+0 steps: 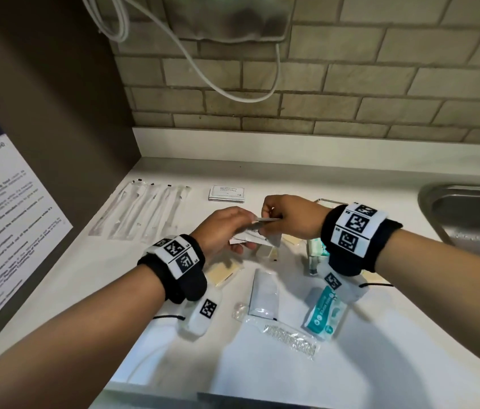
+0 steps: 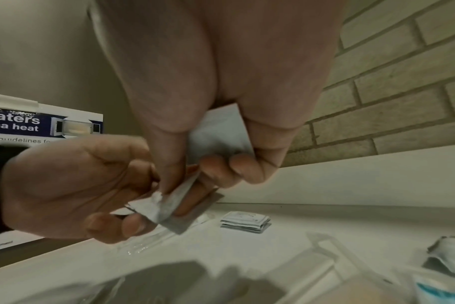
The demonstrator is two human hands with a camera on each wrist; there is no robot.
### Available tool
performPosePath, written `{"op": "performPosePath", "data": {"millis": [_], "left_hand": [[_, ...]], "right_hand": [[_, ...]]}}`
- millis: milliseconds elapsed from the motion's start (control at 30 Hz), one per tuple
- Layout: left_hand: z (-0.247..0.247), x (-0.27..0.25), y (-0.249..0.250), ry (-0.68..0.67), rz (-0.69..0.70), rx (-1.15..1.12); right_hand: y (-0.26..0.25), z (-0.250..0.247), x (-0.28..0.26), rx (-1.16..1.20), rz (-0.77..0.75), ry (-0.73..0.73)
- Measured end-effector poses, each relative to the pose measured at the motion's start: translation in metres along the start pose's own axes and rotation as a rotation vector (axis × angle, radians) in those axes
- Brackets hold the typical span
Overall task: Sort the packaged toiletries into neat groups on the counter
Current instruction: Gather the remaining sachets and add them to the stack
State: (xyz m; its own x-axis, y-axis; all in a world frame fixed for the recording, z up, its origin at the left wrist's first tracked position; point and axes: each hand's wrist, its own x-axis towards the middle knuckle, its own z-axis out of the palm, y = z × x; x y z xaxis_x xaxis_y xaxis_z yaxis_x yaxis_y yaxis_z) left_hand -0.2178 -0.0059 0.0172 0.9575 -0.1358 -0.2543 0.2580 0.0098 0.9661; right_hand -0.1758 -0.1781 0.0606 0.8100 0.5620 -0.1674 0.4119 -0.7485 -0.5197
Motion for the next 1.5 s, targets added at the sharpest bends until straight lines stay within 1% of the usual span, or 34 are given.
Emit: {"op": "performPosePath", "data": {"millis": [167, 333, 500, 567, 667, 733, 800, 867, 933, 967, 1067, 1167, 1233, 1267, 1333, 1400, 1500], "left_hand": [[0.007, -0.003, -0.004, -0.008, 0.027, 0.087], [0.008, -0.006, -0.004, 0.021, 0.044, 0.127], [0.011, -0.006, -0.009, 0.023, 0.014, 0.087], [0.014, -0.006, -0.012, 0.024, 0.010, 0.062], [0.019, -0.004, -0.011, 0.053, 0.019, -0.022], [0.022, -0.001, -0.007, 0.064, 0.029, -0.040], [0.025, 0.001, -0.002, 0.021, 0.032, -0.014], [0.026, 0.002, 0.000, -0.021, 0.048, 0.090], [0.026, 0.004, 0.000, -0.044, 0.073, 0.194], [0.026, 0.005, 0.000, -0.052, 0.087, 0.209], [0.030, 0.004, 0.006, -0.071, 0.116, 0.179], [0.038, 0.005, 0.011, -0.091, 0.083, 0.201], [0.041, 0.004, 0.015, -0.121, 0.050, 0.320], [0.042, 0.002, 0.016, -0.146, 0.048, 0.430], [0.041, -0.002, 0.019, -0.193, 0.111, 0.725], [0.036, -0.003, 0.018, -0.198, 0.206, 0.989], [0.023, 0.000, 0.013, -0.163, 0.247, 1.214]], "right_hand": [[-0.001, 0.002, -0.015, -0.101, 0.002, 0.030], [0.007, 0.000, -0.027, -0.097, -0.031, 0.072], [0.014, -0.002, -0.035, -0.064, -0.095, 0.100], [0.016, 0.000, -0.034, -0.060, -0.111, 0.131], [0.014, 0.004, -0.029, -0.066, -0.122, 0.156], [0.011, 0.006, -0.026, -0.072, -0.128, 0.161], [0.009, 0.007, -0.024, -0.072, -0.137, 0.177], [0.010, 0.006, -0.022, -0.095, -0.148, 0.202], [0.013, 0.003, -0.025, -0.158, -0.139, 0.217], [0.014, 0.002, -0.027, -0.208, -0.136, 0.216], [0.018, -0.001, -0.034, -0.326, -0.068, 0.165], [0.019, -0.003, -0.034, -0.365, 0.000, 0.101], [0.017, -0.003, -0.031, -0.416, -0.006, 0.092], [0.015, -0.003, -0.031, -0.425, -0.002, 0.089], [0.011, -0.001, -0.030, -0.419, 0.022, 0.066], [0.007, 0.004, -0.027, -0.428, 0.037, 0.032], [0.002, 0.015, -0.021, -0.460, 0.041, -0.004]]}}
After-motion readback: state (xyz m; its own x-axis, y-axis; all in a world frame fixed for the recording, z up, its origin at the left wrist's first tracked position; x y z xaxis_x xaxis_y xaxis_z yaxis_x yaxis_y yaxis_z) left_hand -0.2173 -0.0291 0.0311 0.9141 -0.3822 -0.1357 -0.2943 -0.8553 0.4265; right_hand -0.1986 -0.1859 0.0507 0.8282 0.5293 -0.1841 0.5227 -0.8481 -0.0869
